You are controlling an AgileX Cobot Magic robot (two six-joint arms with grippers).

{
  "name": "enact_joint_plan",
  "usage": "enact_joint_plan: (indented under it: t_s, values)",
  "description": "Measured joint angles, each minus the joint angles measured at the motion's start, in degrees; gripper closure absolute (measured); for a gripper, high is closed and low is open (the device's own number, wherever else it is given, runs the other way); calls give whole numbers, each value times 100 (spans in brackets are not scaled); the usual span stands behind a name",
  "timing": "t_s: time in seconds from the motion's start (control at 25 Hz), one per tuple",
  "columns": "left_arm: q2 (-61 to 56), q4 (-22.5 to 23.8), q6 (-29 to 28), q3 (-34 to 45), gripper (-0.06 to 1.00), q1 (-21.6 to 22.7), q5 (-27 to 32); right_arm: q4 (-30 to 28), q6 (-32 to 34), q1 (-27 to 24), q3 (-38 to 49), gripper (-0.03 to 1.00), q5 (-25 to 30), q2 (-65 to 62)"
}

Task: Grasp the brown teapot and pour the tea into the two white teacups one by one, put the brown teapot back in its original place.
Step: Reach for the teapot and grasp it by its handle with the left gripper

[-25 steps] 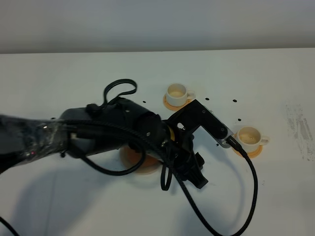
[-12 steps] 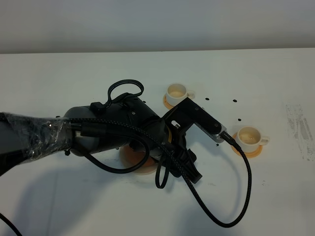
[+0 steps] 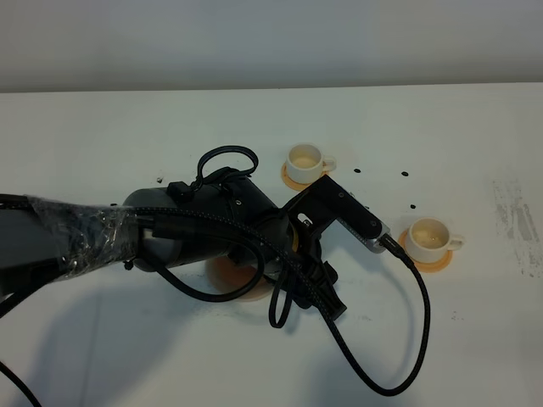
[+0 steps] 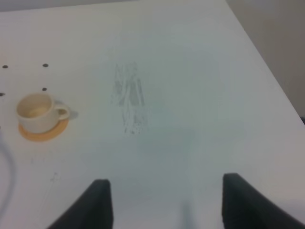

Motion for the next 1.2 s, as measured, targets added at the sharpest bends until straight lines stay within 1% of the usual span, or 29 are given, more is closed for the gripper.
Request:
enact_joint_plan:
  t_s: [0.16, 0.32, 0.6, 0.76, 1.2]
  values:
    - [0, -10, 53, -32, 41, 0, 158, 0, 0, 0, 0, 47, 0, 0]
    - [0, -213, 278, -34, 41, 0, 343, 0, 0, 0, 0, 47, 0, 0]
    - [0, -267, 385, -39, 41, 0, 872, 0, 0, 0, 0, 47, 0, 0]
    - [0, -254, 420, -39, 41, 0, 911, 0, 0, 0, 0, 47, 0, 0]
    - [0, -254, 841, -39, 41, 0, 914, 0, 0, 0, 0, 47, 0, 0]
